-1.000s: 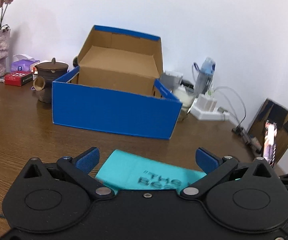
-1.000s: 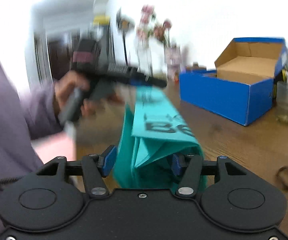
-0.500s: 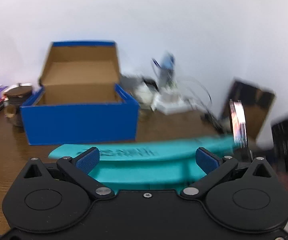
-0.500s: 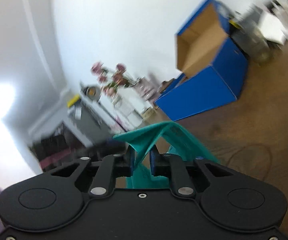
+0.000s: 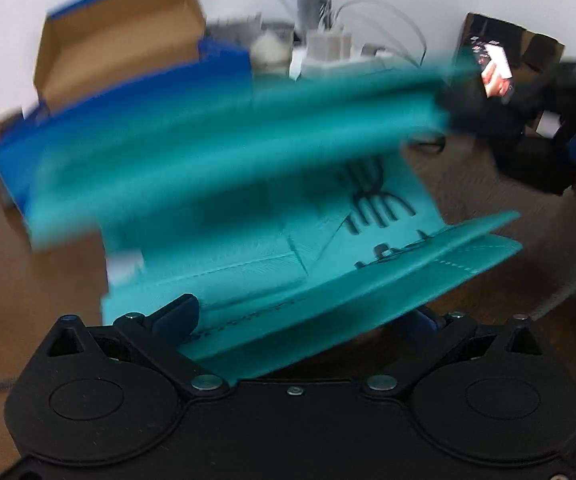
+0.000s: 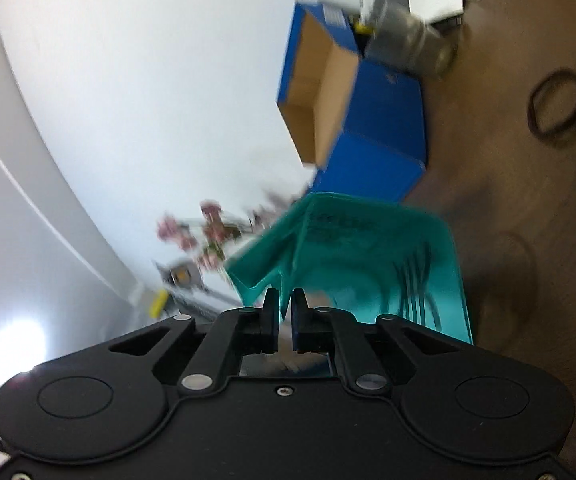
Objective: Fold shopping bag
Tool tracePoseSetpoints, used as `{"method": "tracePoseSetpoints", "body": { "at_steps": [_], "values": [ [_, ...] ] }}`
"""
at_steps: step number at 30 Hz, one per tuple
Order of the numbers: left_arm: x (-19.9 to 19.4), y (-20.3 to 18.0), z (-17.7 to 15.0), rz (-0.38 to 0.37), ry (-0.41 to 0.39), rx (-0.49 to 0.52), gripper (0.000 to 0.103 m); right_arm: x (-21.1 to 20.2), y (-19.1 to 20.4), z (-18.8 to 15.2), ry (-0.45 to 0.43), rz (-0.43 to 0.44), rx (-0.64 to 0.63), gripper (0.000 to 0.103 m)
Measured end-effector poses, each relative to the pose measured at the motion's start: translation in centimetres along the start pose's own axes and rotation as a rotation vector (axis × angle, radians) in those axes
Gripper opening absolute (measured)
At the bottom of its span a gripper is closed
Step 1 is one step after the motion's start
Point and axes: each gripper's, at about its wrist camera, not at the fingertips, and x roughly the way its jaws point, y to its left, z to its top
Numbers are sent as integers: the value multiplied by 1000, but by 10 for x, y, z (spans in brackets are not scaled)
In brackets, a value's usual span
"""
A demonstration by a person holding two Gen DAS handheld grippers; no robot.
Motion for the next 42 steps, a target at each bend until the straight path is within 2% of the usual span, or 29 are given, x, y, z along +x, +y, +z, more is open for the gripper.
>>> {"method": "tracePoseSetpoints", "body": {
  "at_steps": [3, 4, 5, 7, 10, 13, 15, 17, 19, 21, 22, 24, 26, 29, 34, 36, 37, 38, 40, 42],
  "values": [
    [9, 7, -1, -13, 30, -23, 103, 10, -1, 8, -33, -40, -6, 10],
    [9, 8, -1, -19, 29, -25, 103, 12, 2, 12, -49, -86, -31, 20],
    [9, 9, -1, -23, 29, -20, 103, 15, 7, 15, -63, -139, -64, 36],
    [10, 10, -2, -31, 28, -11, 103, 24, 19, 26, -71, -254, -158, 54],
    [10, 14, -3, -49, 28, 1, 103, 37, 40, 42, -67, -338, -314, 59],
    [10, 16, -5, -58, 30, 14, 103, 51, 53, 55, -39, -346, -439, 68],
    [9, 16, -6, -64, 30, 25, 103, 60, 56, 62, -17, -356, -479, 71],
    [9, 17, -6, -69, 29, 39, 103, 62, 55, 66, -3, -387, -477, 70],
    [4, 16, -7, -77, 14, 54, 94, 64, 53, 69, 11, -417, -475, 71],
    [-3, 13, -8, -85, 0, 74, 73, 67, 47, 71, 28, -428, -460, 71],
    [-7, 13, -8, -87, -2, 80, 68, 68, 44, 71, 34, -428, -456, 71],
    [-12, 14, -8, -91, -4, 88, 42, 67, 42, 68, 45, -448, -456, 71],
    [-16, 14, -8, -79, -3, 105, 22, 60, 43, 60, 67, -461, -478, 71],
    [-24, 6, -14, -77, -29, 158, 18, 35, 54, 39, 125, -451, -568, 71],
    [-39, 3, -19, -164, -62, 166, 16, -5, 72, 4, 223, -432, -716, 69],
    [-46, 2, -20, -186, -76, 185, 15, -22, 79, -10, 263, -423, -775, 38],
    [-49, 2, -22, -192, -78, 193, 14, -30, 83, -17, 282, -419, -805, 16],
    [-49, -1, -23, -198, -82, 203, 13, -38, 86, -24, 302, -414, -835, 13],
    [-48, -9, -27, -218, -101, 225, 11, -43, 78, -30, 354, -416, -816, 10],
    [-47, -13, -30, -250, -132, 252, 11, -42, 74, -35, 394, -372, -814, 10]
  ]
}}
